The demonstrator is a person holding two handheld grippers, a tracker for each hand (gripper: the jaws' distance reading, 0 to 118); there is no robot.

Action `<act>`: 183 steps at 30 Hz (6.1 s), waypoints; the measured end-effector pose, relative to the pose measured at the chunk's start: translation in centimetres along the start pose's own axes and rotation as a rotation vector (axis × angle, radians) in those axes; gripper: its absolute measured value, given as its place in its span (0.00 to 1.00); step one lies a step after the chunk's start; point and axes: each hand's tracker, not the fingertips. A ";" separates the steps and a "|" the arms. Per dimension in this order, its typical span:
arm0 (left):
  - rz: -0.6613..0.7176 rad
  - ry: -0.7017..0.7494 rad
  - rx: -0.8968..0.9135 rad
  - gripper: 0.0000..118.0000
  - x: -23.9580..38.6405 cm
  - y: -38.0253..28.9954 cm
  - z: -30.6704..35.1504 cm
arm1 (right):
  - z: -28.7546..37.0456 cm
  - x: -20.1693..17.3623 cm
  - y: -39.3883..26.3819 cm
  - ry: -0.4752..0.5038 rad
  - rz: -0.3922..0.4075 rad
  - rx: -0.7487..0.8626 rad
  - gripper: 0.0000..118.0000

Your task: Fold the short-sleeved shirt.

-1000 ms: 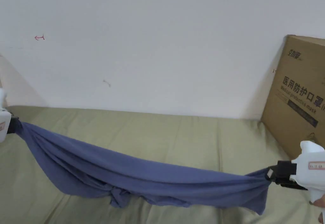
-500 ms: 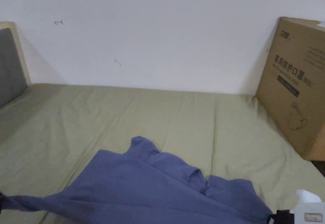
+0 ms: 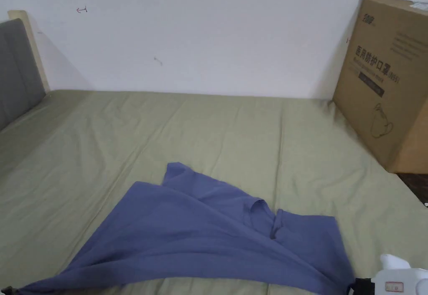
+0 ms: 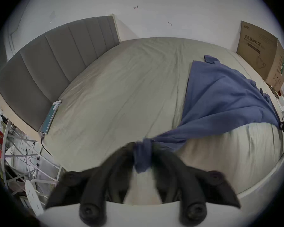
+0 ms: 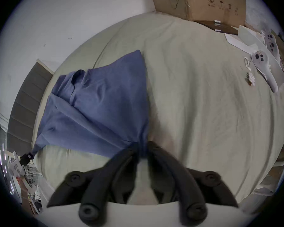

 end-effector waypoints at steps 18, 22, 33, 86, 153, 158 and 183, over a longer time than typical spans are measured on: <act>0.007 -0.224 0.148 0.00 8.1 2.4 6.7 | 7.1 -4.4 -2.5 0.032 0.131 0.145 0.00; -0.003 -0.271 0.105 0.00 9.4 1.3 6.1 | 5.8 -3.5 -3.8 -0.020 0.098 0.146 0.00; -0.115 -0.264 0.067 0.00 11.9 2.4 4.7 | 3.4 -2.5 -2.0 -0.002 0.013 0.173 0.57; -0.066 -0.241 -0.086 0.01 18.8 24.2 -22.6 | -0.6 -3.5 2.8 -0.022 0.045 0.026 0.02; -0.137 0.130 0.625 0.01 18.5 55.4 -4.4 | 10.9 -22.1 50.5 -0.065 0.214 0.632 0.02; -0.104 0.122 0.453 0.01 21.0 49.8 -15.3 | -1.5 -19.3 46.7 -0.097 0.188 0.431 0.02; -0.233 0.023 0.180 0.01 13.2 22.0 -9.1 | -0.6 -8.9 18.3 -0.034 0.142 0.131 0.02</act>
